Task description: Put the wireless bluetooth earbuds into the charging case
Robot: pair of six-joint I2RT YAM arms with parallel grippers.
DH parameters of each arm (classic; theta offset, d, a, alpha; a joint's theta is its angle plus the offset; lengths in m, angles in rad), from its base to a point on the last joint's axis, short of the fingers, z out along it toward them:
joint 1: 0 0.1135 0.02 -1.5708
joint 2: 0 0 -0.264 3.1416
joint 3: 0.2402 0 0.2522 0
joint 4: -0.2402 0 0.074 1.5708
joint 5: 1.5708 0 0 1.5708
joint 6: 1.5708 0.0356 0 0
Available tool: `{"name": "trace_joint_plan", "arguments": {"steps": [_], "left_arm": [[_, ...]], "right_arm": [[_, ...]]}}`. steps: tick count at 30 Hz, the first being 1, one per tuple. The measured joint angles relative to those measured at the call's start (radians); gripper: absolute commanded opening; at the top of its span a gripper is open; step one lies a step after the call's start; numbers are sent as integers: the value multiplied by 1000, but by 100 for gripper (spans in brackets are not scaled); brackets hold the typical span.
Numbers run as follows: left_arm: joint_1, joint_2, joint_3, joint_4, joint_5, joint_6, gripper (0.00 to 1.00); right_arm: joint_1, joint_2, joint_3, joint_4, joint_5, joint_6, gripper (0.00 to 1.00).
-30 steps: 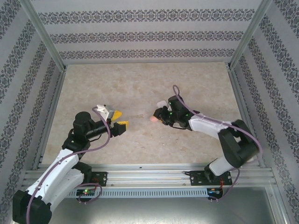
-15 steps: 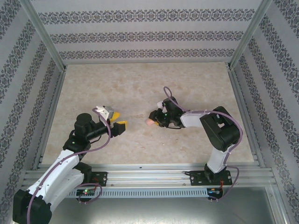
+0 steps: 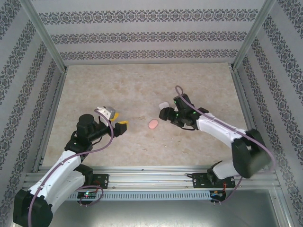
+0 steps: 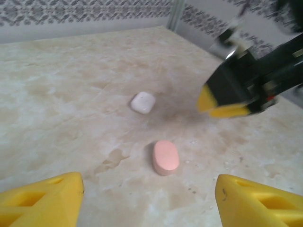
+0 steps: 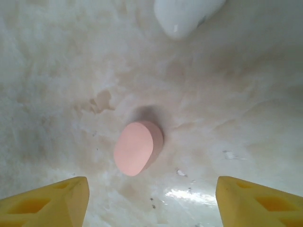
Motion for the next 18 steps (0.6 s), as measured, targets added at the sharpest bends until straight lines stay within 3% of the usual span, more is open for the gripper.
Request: {"name": "trace_joint_plan", "arguments": {"steps": [2, 4, 5, 10, 15, 18], "left_arm": [[5, 15, 14, -24, -51, 12, 78], [13, 27, 33, -47, -109, 24, 98], [19, 33, 44, -57, -145, 33, 100], [94, 83, 84, -66, -278, 46, 100], [203, 165, 92, -54, -385, 34, 100], [241, 216, 56, 45, -458, 18, 100]], "right_arm": [[-20, -79, 5, -51, 61, -44, 82], [-44, -152, 5, -96, 127, -90, 91], [-59, -195, 4, -118, 166, -115, 98], [-141, -412, -56, -135, 359, -242, 98], [-269, -543, -266, 28, 509, -383, 98], [-316, -562, -423, 190, 539, -494, 98]]}}
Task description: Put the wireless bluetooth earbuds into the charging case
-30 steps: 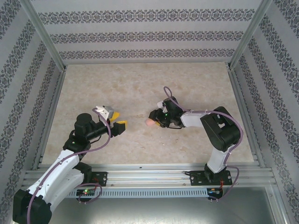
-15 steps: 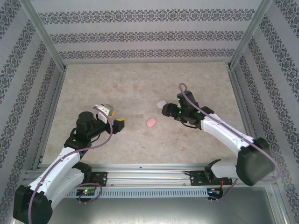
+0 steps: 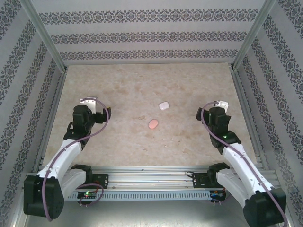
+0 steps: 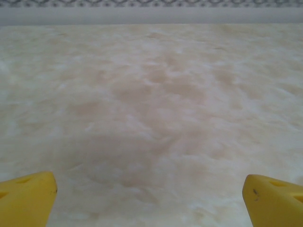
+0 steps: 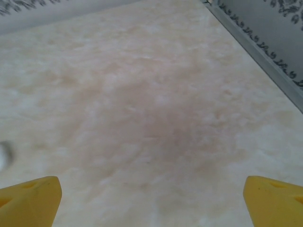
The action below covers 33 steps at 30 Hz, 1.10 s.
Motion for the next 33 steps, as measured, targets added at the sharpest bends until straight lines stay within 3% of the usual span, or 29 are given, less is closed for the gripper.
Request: {"name": "trace_joint_plan", "arguments": {"steps": [7, 13, 25, 33], "left_arm": [[31, 92, -140, 195, -68, 21, 100], [32, 197, -195, 420, -87, 32, 100], [32, 606, -221, 937, -40, 63, 100], [32, 626, -150, 903, -30, 73, 100]], "right_arm": [[-71, 5, -251, 333, -46, -174, 98], [-140, 117, -253, 531, -108, -195, 98], [-212, 472, -172, 806, -241, -195, 98], [-217, 699, -130, 977, -320, -221, 98]]}}
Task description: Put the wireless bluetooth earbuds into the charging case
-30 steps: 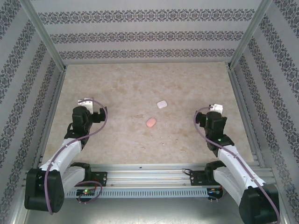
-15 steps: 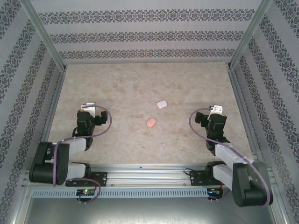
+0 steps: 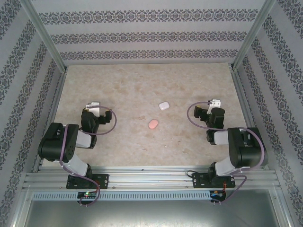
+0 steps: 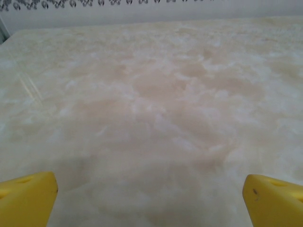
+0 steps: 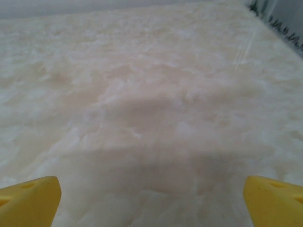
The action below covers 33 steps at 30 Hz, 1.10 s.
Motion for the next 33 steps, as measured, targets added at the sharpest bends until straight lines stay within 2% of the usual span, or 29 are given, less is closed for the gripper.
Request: {"name": "trace_joint_plan", "arguments": {"steps": [5, 12, 33], "left_arm": [[0, -6, 73, -63, -2, 2, 100], [0, -7, 73, -100, -4, 2, 100], [0, -7, 73, -115, -4, 2, 100]], "right_arm": [[8, 0, 33, 9, -8, -21, 98], [45, 0, 47, 12, -11, -51, 98], [45, 0, 50, 9, -12, -66, 98]]}}
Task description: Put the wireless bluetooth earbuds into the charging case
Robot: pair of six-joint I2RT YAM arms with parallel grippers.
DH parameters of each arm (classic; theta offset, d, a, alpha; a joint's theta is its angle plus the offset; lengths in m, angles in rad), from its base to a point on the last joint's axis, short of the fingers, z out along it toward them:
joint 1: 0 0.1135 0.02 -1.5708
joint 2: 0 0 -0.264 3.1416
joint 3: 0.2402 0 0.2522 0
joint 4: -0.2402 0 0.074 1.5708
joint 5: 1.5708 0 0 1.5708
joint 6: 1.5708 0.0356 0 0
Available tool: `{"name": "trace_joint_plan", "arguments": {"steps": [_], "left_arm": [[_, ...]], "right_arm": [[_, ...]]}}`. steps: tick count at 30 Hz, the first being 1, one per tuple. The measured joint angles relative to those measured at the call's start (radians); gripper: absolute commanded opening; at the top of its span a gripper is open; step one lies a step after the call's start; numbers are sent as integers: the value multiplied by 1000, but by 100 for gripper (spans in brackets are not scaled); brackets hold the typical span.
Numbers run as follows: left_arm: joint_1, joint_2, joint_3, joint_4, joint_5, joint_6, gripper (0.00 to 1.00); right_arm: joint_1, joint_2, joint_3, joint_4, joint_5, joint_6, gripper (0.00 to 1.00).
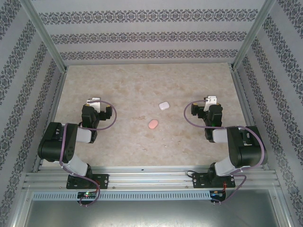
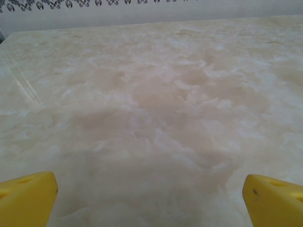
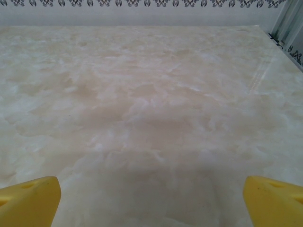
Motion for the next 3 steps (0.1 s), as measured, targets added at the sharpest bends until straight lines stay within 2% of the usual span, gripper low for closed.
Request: {"name": "trace_joint_plan", "arguments": {"steps": [3], "left_arm": [[0, 0, 0, 0, 0, 0, 100]], "right_arm": [[0, 0, 0, -1, 0, 0, 98]]}}
